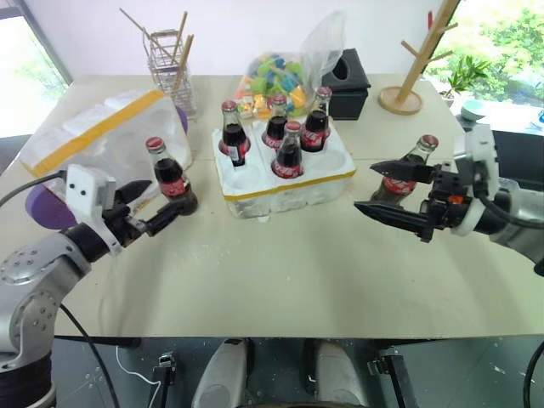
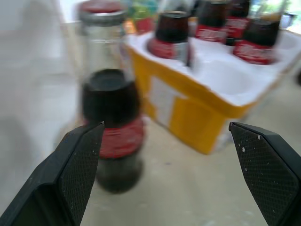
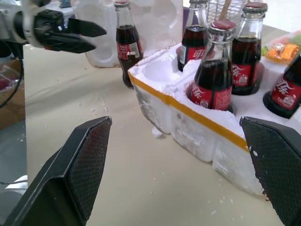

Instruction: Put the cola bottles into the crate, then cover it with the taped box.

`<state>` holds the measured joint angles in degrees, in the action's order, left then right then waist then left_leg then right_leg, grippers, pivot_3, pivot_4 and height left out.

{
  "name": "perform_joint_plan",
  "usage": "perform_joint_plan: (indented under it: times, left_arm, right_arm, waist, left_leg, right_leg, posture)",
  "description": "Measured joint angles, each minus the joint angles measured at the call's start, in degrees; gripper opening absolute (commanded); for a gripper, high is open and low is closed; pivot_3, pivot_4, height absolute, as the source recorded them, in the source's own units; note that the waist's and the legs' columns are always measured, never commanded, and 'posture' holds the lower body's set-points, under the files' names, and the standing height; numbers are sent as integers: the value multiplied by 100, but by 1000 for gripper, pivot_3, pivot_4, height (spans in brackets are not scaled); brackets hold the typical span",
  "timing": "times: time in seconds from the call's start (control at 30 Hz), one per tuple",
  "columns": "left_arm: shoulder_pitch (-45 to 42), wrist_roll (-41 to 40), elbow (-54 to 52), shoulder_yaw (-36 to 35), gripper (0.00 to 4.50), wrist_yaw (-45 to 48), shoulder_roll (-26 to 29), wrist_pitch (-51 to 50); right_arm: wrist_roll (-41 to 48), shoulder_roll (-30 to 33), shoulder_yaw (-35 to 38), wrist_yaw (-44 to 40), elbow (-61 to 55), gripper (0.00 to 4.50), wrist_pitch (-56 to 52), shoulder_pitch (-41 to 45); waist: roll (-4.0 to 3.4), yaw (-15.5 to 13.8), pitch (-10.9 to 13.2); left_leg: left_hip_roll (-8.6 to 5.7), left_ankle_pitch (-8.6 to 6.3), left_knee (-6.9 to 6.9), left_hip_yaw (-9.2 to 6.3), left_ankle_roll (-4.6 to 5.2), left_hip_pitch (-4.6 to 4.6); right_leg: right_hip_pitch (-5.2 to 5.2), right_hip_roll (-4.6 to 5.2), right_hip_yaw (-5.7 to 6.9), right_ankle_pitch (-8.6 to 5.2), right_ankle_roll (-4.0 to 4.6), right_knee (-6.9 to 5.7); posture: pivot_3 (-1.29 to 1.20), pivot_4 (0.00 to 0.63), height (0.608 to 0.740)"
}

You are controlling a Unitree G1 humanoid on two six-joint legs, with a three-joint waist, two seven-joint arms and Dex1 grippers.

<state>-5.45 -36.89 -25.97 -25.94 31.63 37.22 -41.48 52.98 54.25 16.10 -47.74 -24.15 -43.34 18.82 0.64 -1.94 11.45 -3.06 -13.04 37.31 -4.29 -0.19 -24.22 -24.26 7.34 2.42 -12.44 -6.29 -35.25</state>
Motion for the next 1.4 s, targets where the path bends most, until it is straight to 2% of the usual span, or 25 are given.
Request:
perform_joint_plan:
  times: [0.53,0.57,0.63,0.7,0.8,0.9,1.07,1.17,1.27,1.4]
  left_arm:
    - [-1356,1059,2366,1304,4436,516,-116,1385]
    - [-1405,1104,2468,1378,4049,569,-135,1450]
    - [-1495,1177,2661,1407,3627,604,-146,1538]
    - [-1530,1226,2761,1390,2708,636,-133,1605]
    - [-1528,1233,2762,1360,2668,720,-111,1592]
    - [-1425,979,2618,1231,2668,858,54,1310]
    - [-1201,-809,1432,536,2668,1647,690,-52]
    - [-1805,-1330,1068,476,2668,1768,892,-389]
    - [-2421,-1304,1027,681,2668,1691,874,-353]
    - [-2930,-668,1532,1545,2668,1788,571,88]
  right_arm:
    - [-84,-195,-188,18,84,4500,-26,237]
    - [-84,-199,-188,25,82,4500,-32,237]
    - [-83,-222,-193,51,76,4500,-52,237]
    - [-79,-254,-193,88,74,4500,-79,238]
    - [-44,-292,-193,131,52,4500,-128,237]
    - [-37,-300,-193,150,2,4500,-141,237]
    - [-24,-308,-182,229,-50,4500,-199,230]
    - [-30,-326,-166,252,-58,4500,-199,191]
    - [-31,-365,-159,344,-111,4500,-199,182]
    - [-18,-390,-126,458,-223,4500,-202,83]
  waist:
    - [0,-17,0]
    - [0,-17,0]
    - [1,-17,0]
    - [1,-18,0]
    - [1,-21,0]
    - [4,-1,2]
    - [15,17,11]
    - [14,-46,10]
    - [13,-25,10]
    - [14,-21,10]
  left_leg:
    - [-1,1,-5,14,-1,-6]
    - [-1,1,-5,14,-1,-6]
    - [0,1,-6,14,-1,-6]
    - [1,1,-6,13,-1,-6]
    - [1,1,-5,13,-1,-7]
    - [3,1,-6,15,-1,-9]
    - [18,0,-6,11,-2,-23]
    - [14,6,0,10,-10,-20]
    - [6,7,6,17,-11,-8]
    - [12,9,4,46,-10,-3]
  right_leg:
    - [-12,-13,-8,14,-21,2]
    - [-13,-13,-8,14,-22,2]
    - [-14,-15,-8,14,-22,2]
    - [-14,-16,-9,14,-22,1]
    - [-14,-15,-11,14,-22,2]
    - [-21,-16,-14,14,-22,2]
    - [-30,-18,-15,14,-21,2]
    - [-20,-18,-11,13,-16,1]
    - [-10,-23,-15,15,3,1]
    - [-10,-37,-22,20,2,1]
  posture:
    - [0,150,740]
    - [0,150,740]
    - [0,150,740]
    - [0,150,740]
    - [0,150,740]
    - [0,150,740]
    - [0,150,740]
    - [0,150,740]
    - [0,150,740]
    - [0,150,740]
